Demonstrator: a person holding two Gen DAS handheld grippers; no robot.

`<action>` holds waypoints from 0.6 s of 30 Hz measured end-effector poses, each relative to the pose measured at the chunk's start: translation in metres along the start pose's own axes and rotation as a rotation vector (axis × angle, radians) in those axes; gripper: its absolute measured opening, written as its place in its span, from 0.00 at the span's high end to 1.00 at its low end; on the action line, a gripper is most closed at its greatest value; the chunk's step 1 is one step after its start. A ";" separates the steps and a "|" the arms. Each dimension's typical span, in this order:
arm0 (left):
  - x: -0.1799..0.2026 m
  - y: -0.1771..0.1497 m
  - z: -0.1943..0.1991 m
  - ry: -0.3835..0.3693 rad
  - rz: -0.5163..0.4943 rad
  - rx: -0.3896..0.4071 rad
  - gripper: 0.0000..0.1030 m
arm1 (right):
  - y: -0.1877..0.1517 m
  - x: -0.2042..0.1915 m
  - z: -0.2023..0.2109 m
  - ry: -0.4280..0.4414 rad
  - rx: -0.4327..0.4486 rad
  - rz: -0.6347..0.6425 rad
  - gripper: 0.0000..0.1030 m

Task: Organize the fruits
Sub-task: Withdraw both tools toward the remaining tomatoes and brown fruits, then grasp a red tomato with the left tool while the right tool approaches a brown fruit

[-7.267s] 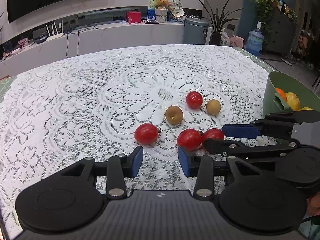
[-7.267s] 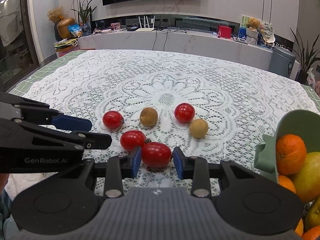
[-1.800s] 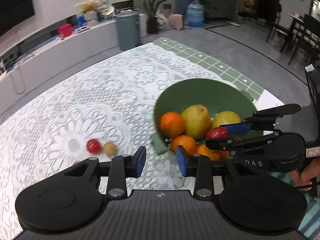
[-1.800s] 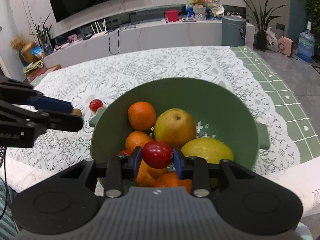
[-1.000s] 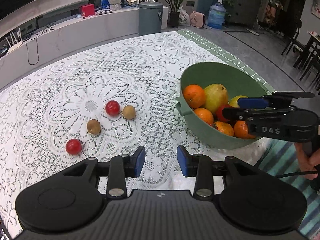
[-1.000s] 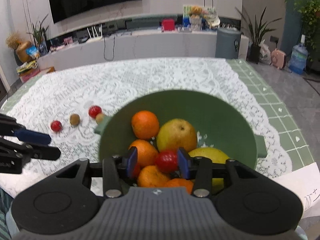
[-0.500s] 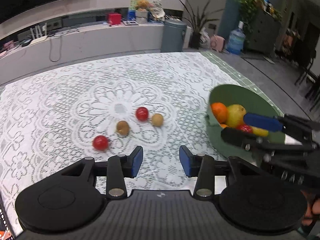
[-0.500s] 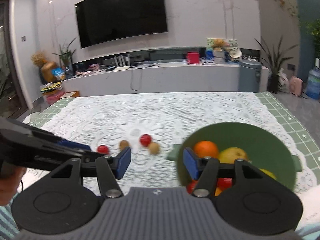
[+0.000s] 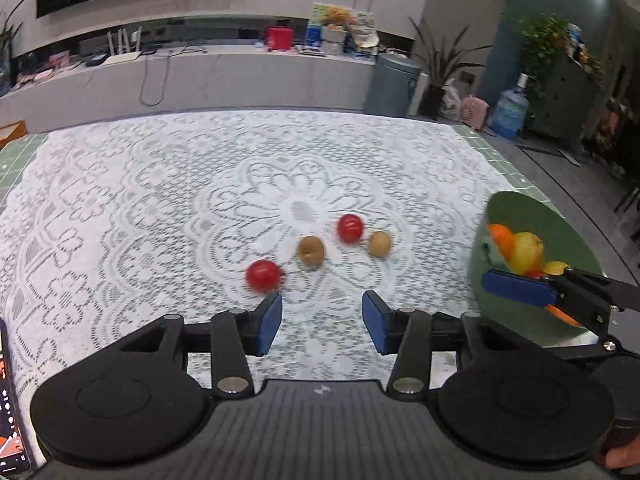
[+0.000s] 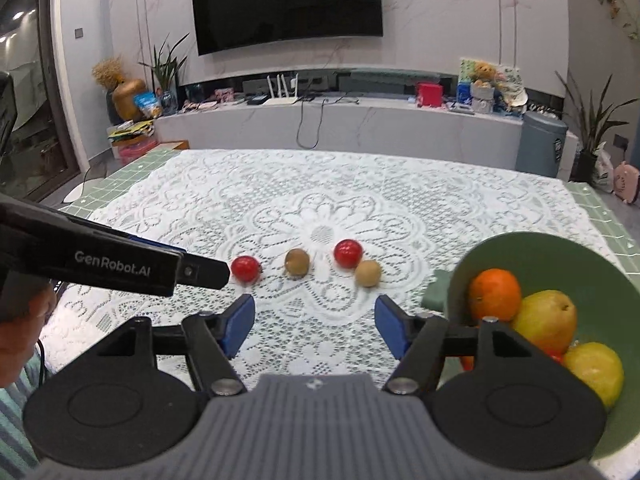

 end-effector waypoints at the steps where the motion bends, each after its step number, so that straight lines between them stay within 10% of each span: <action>1: -0.004 0.000 -0.001 0.003 0.007 0.003 0.47 | 0.000 -0.001 -0.003 0.000 -0.007 0.006 0.36; 18: -0.050 -0.007 -0.035 0.061 0.066 -0.007 0.47 | -0.004 -0.025 -0.064 -0.021 -0.078 0.119 0.38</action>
Point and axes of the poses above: each gripper's, at about its wrist camera, not at the fingertips, and z roughly against the way its jaws point, x to its right, y to its top, the point moved 9 cm from there along -z, roughly the way its jaws point, and after that the axes turned 13 degrees about -y, right-handed, at the moved point
